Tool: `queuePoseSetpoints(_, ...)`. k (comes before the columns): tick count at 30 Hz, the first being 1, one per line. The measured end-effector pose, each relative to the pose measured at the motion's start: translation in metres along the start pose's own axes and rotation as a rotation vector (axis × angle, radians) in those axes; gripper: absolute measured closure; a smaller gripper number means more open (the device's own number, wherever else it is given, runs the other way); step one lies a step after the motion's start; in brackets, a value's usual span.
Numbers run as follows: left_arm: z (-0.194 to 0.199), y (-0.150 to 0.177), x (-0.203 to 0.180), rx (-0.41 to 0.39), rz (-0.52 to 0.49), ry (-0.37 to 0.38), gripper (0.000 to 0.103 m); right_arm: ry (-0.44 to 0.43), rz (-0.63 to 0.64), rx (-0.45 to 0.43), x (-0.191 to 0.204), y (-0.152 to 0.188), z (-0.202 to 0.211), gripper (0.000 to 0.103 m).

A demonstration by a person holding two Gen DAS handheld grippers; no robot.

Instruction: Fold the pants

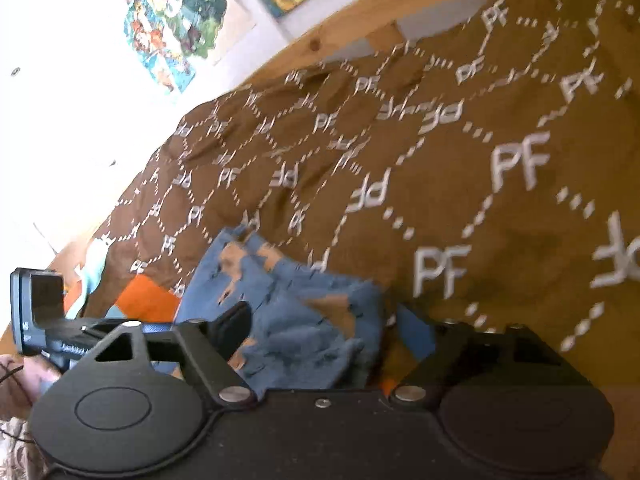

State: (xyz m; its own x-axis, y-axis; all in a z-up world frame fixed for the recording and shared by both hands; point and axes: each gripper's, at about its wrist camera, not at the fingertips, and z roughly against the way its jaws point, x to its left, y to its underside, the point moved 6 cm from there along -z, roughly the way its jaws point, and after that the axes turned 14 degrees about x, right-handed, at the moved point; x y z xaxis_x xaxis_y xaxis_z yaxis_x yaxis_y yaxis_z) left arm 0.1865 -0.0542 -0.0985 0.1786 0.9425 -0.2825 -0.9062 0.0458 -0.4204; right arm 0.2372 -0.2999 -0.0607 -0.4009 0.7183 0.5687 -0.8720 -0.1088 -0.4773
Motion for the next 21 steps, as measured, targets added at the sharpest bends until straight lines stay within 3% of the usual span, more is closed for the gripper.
queuePoseSetpoints(4, -0.001, 0.004, 0.001, 0.026, 0.013, -0.004, 0.035, -0.005, -0.071, -0.032, -0.004, 0.003, -0.003, 0.038)
queuePoseSetpoints(6, -0.003, 0.005, 0.0, 0.046, 0.014, -0.03, 0.047, 0.001, -0.115, -0.05, -0.01, 0.006, -0.002, 0.056)
queuePoseSetpoints(7, -0.003, 0.006, -0.003, 0.056, 0.001, -0.037, 0.052, 0.016, -0.121, -0.053, -0.011, 0.007, -0.001, 0.059)
queuePoseSetpoints(8, -0.003, 0.006, -0.006, 0.067, -0.012, -0.03, 0.064, 0.02, -0.123, -0.052, -0.011, 0.009, -0.001, 0.063)
queuePoseSetpoints(10, -0.002, 0.006, -0.014, 0.07, -0.035, -0.061, 0.07, 0.047, -0.109, -0.056, -0.007, 0.01, -0.001, 0.068)
queuePoseSetpoints(12, 0.0, 0.005, -0.021, 0.062, -0.055, -0.099, 0.084, 0.099, -0.062, -0.068, 0.002, 0.01, 0.0, 0.075)
queuePoseSetpoints(15, 0.007, 0.002, -0.028, 0.037, -0.052, -0.106, 0.087, 0.186, 0.027, -0.09, 0.019, 0.005, 0.005, 0.079)
queuePoseSetpoints(21, 0.034, -0.012, -0.053, -0.089, -0.133, -0.119, 0.088, 0.256, 0.171, -0.162, 0.052, -0.018, 0.032, 0.085)
